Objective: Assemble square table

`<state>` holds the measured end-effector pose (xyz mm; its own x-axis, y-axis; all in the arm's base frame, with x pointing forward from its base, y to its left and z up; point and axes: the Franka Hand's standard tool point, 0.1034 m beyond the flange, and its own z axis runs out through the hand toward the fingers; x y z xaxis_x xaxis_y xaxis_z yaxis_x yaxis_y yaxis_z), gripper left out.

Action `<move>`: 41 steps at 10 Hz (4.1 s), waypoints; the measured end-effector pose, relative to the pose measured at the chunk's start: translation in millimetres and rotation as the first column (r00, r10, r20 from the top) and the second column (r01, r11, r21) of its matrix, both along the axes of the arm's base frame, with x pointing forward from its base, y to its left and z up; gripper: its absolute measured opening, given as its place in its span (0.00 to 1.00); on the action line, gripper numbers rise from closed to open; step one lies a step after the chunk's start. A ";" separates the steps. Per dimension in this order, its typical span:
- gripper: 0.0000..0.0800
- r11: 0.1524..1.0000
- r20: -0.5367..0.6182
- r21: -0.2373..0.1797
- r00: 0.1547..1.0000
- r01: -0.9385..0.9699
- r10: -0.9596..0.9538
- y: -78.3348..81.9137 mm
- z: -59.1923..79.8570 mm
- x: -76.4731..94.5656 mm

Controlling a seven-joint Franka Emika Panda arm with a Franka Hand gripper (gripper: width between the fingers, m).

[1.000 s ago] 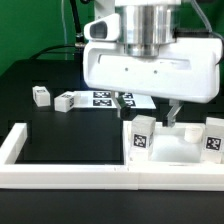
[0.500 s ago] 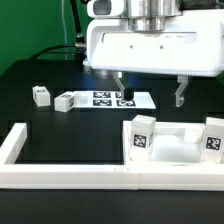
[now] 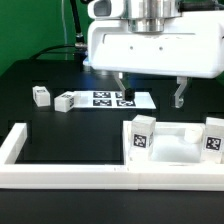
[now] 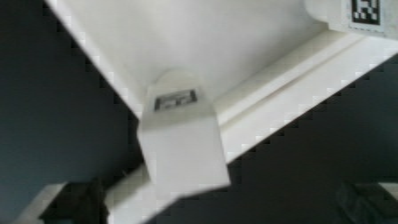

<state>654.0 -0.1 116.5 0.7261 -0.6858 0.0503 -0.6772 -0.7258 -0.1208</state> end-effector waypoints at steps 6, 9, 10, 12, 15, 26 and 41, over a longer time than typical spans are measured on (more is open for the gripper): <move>0.81 0.943 -0.066 0.120 0.950 0.311 -0.305 12.1 -17.7 -27.1; 0.81 0.862 -0.151 0.150 0.873 0.484 -0.464 30.0 -29.4 -53.2; 0.81 0.808 -0.196 0.157 0.820 0.568 -0.538 38.3 -37.6 -63.8; 0.81 0.793 -0.203 0.150 0.803 0.591 -0.560 43.6 -53.1 -71.6; 0.81 0.793 -0.201 0.151 0.804 0.590 -0.560 43.2 -52.6 -70.7; 0.77 0.681 -0.315 0.042 0.656 0.731 -0.686 60.2 -100.3 -116.3; 0.09 0.676 -0.310 0.039 0.652 0.735 -0.691 57.1 -101.6 -116.4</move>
Offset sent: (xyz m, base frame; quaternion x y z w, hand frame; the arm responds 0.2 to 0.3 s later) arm 0.0000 0.0000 0.0000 0.0000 0.0000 0.0000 1.0000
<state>537.6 56.9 14.9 -0.0214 -0.9786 -0.2046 -0.9977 0.0078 0.0671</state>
